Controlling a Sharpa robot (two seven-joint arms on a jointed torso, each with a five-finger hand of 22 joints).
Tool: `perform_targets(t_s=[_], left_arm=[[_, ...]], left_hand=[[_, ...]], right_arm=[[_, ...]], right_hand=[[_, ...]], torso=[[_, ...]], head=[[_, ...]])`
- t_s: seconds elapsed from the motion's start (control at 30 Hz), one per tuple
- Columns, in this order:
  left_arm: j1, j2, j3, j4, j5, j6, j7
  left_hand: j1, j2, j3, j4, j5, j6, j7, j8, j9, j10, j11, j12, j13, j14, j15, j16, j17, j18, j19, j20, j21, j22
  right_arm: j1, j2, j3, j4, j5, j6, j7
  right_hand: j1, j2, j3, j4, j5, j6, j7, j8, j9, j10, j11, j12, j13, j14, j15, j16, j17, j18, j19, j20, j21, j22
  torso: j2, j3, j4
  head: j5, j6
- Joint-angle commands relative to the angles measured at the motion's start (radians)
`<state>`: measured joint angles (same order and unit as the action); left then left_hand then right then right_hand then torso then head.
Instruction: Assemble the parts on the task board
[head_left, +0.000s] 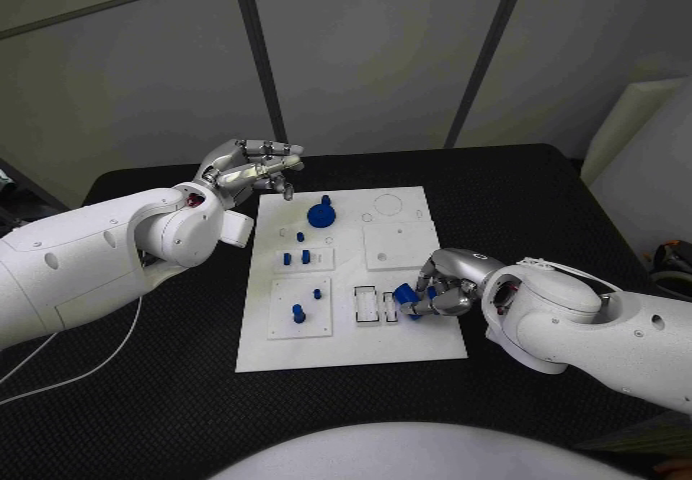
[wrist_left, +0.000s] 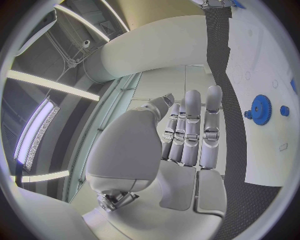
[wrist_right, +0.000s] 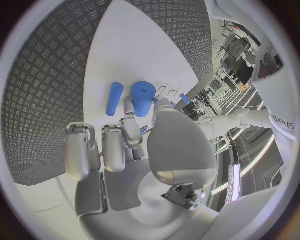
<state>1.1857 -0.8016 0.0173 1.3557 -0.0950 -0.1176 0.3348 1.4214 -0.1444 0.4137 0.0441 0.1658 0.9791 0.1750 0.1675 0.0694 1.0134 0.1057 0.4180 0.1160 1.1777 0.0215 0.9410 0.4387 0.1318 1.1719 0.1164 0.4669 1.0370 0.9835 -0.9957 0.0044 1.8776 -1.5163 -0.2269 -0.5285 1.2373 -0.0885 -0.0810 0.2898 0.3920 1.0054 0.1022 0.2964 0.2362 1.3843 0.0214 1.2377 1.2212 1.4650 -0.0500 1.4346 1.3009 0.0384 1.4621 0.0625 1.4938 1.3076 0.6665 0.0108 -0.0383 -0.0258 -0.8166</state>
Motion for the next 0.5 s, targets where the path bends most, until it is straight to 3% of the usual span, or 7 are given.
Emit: perform_targets(t_s=[0.03,0.5], left_arm=[[0.001,0.000,0.001,0.002,0.003,0.009,0.008],[0.001,0.000,0.001,0.001,0.003,0.010,0.007]], left_hand=[[-0.004,0.009,-0.006,-0.001,0.002,0.003,0.004,0.006,-0.001,-0.007,0.000,0.005,0.000,-0.009,0.001,-0.004,-0.001,0.051,-0.006,0.002,-0.002,-0.001],[-0.004,0.009,-0.006,-0.001,0.002,0.003,0.004,0.006,-0.001,-0.007,0.000,0.005,0.000,-0.009,0.001,-0.004,-0.001,0.051,-0.006,0.002,-0.002,-0.001]], right_arm=[[-0.007,0.004,-0.005,-0.003,-0.005,0.007,-0.018],[-0.009,0.009,-0.005,-0.001,-0.006,-0.034,-0.025]], right_hand=[[0.006,0.015,-0.006,-0.001,0.011,-0.003,-0.007,0.005,0.002,0.001,-0.005,0.003,0.003,0.057,0.000,0.006,0.001,-0.012,0.033,0.002,0.006,0.175],[0.050,0.030,-0.020,-0.004,0.077,-0.004,-0.010,0.024,0.024,0.005,-0.008,0.003,0.015,0.058,-0.003,0.006,0.004,-0.012,0.035,-0.001,0.008,0.177]], torso=[[0.000,-0.0005,-0.0007],[-0.001,-0.0008,-0.0007]], head=[[0.000,0.000],[-0.002,0.003]])
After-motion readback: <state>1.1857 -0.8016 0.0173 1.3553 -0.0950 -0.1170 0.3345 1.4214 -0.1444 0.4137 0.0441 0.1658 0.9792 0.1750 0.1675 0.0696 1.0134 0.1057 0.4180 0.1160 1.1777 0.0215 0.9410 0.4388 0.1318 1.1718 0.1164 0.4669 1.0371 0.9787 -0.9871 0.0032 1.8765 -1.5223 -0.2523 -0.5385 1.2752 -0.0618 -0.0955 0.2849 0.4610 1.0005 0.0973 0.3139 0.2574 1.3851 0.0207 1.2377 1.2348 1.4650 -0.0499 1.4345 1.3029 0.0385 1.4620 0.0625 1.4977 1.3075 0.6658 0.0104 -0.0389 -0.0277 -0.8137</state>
